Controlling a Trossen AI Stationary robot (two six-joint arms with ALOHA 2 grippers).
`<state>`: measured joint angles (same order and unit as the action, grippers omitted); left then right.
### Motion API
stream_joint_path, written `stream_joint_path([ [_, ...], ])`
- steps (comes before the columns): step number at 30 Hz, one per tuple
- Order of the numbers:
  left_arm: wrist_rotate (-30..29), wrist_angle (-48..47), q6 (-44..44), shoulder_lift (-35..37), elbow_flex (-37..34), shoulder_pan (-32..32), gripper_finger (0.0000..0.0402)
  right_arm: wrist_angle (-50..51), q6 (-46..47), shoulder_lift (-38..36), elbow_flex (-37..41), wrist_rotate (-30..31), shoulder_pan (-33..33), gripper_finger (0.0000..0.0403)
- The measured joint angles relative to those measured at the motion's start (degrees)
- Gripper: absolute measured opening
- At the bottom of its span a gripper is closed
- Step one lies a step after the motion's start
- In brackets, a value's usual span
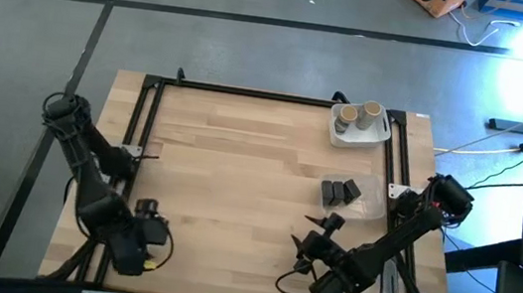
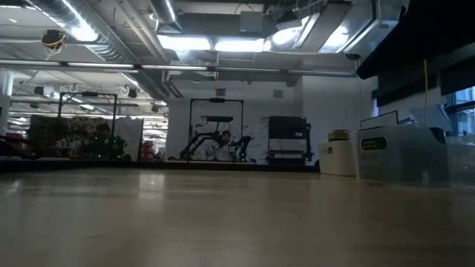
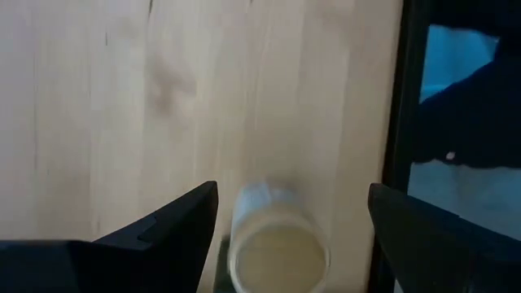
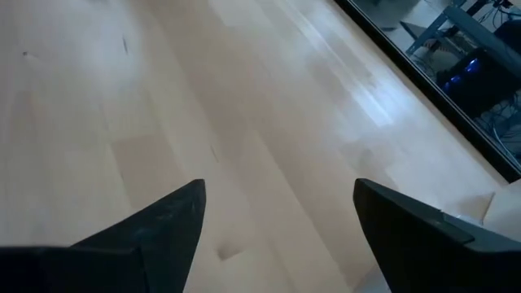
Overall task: Sort spices by type
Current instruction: Put the brown seasoning bottle into the white bin
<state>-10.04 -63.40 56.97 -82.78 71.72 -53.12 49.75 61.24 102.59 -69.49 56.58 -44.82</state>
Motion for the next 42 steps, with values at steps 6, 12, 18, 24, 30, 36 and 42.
stream_joint_path([
  [6, -0.29, -4.33, 4.63, -0.39, -0.02, -3.64, 0.0301, -0.01, -0.16, 0.00, 0.00, -0.56, 1.03, 0.0311],
  [12, -0.97, -4.95, 5.45, -2.40, -0.04, -5.46, 0.0301, -0.01, -0.16, 0.02, 0.00, -0.87, 1.00, 0.0311],
  [18, -1.00, -4.83, 5.69, -4.85, -0.04, -5.95, 0.0301, -0.09, -0.14, 0.02, 0.00, -0.87, 0.98, 0.0311],
  [24, 1.76, -4.92, 7.38, -6.68, -0.07, -6.26, 0.0301, -0.12, -0.13, 0.02, 0.00, -0.85, 0.98, 0.0311],
  [30, 2.36, -5.27, 7.74, -8.37, -0.07, -6.26, 0.0301, -0.07, -0.22, 0.02, 0.00, -0.63, 0.98, 0.0311],
  [36, 2.38, -5.18, 7.54, -10.79, -0.07, -6.26, 0.0301, -0.15, -0.20, 0.02, 0.00, -0.61, 0.98, 0.0311],
  [42, 2.81, -5.14, 7.11, -13.34, -0.05, -6.16, 0.0301, -0.23, -0.22, 0.03, 0.00, -0.59, 0.98, 0.0311],
])
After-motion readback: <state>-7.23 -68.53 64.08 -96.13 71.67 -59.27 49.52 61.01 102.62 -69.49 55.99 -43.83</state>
